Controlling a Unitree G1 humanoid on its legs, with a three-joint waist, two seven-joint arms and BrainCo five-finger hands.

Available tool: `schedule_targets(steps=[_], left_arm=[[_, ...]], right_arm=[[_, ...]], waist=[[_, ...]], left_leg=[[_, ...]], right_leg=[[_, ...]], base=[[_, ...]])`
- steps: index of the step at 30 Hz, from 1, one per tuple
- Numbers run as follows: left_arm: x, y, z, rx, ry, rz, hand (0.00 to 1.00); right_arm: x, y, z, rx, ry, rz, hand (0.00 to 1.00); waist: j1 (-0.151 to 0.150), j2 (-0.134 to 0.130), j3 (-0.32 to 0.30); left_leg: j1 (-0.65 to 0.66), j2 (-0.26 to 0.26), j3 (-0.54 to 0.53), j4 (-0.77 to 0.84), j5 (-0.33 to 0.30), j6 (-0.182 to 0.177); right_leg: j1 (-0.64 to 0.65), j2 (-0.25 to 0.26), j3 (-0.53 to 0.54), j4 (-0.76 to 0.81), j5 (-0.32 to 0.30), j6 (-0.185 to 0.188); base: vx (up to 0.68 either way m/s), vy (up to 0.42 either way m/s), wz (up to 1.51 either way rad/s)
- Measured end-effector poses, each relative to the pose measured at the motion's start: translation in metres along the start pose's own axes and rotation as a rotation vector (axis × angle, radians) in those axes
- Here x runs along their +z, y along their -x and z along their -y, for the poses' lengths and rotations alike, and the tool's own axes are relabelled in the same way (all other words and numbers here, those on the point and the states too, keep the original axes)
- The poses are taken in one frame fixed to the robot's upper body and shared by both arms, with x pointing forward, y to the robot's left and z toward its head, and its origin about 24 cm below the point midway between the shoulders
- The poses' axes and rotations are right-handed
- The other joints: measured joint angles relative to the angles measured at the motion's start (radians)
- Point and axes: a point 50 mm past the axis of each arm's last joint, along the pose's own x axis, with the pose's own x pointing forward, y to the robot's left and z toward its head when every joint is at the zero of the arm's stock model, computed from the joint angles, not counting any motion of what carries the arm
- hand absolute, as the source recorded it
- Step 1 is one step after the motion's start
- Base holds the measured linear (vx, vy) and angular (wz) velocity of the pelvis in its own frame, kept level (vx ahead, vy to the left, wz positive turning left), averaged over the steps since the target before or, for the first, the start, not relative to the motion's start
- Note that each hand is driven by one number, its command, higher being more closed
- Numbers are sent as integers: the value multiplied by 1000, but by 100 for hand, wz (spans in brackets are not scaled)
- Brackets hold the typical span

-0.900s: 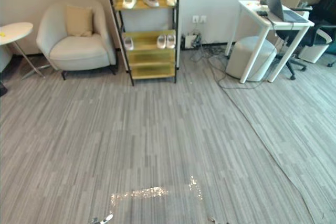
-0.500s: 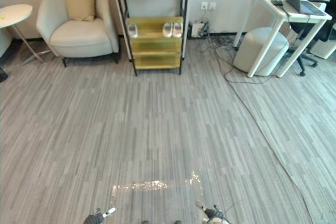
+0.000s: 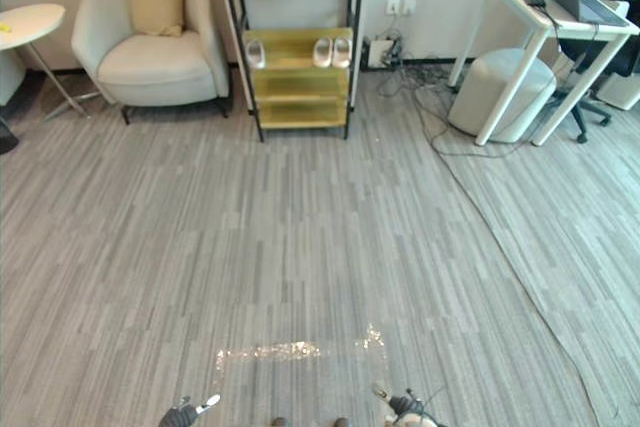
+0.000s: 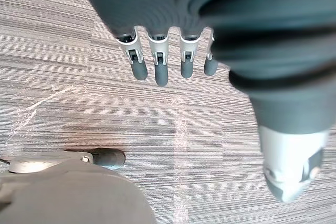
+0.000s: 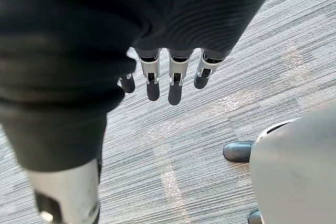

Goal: Organize the slippers on the shoe rack

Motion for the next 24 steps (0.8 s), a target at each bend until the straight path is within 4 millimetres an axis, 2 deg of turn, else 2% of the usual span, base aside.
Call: schedule_targets(steps=[8,10,12,13,15,17,19,21,22,24], left_arm=[[5,-1,1,0,13,13,0],[10,-2,2,0,20,25,0],[14,-3,3,-1,43,36,0],[16,-3,2,3,58,43,0],[22,-3,3,11,112,71,0],[20,-2,5,21,157,66,0],[20,-1,6,20,169,69,0],[20,-1,8,21,182,67,0],[19,-1,7,25,190,63,0],[21,-2,2,36,184,75,0]], right_arm=[[9,-1,-3,7,6,23,0],[12,-2,-2,6,8,34,0],[17,-3,-1,4,8,50,0],[18,-3,-1,4,3,50,0],[20,-2,-2,6,-5,65,0],[23,-2,1,-6,-15,80,0],[26,-2,-1,-5,-36,88,0],[30,-2,-4,0,-38,105,0],[30,-1,-5,0,-40,107,0],[27,0,-12,16,-48,97,0]], waist=[[-1,2,31],[1,4,40],[1,16,67],[3,14,77],[13,17,97],[21,32,104],[28,33,103],[31,39,100],[40,37,98],[62,7,84]], left_leg=[[-10,-2,-3,19,-8,-9],[-81,3,2,146,-73,-15],[-161,24,25,337,-148,-45],[-199,30,47,429,-157,-59],[-320,67,112,682,-163,-54],[-383,100,136,773,-217,-33],[-426,104,141,668,-209,-38],[-440,105,130,476,-143,-53],[-430,102,145,431,-52,-39],[-421,67,193,422,-83,3]], right_leg=[[1,-4,-4,2,-1,1],[-23,-5,-4,29,-15,-5],[-29,2,-4,63,-45,-16],[-34,-2,-1,73,-68,-21],[-26,-7,13,109,-95,-29],[-13,-13,29,133,-112,-37],[-10,-39,40,133,-130,-18],[-9,-60,59,126,-149,12],[-6,-73,72,125,-162,34],[-14,-113,84,148,-167,49]], base=[[-3,-7,2],[0,0,0],[-36,-1,0],[-92,-4,3],[-15,13,-9],[109,80,-17],[128,137,-20],[297,270,-27],[352,277,-33],[383,203,-33]])
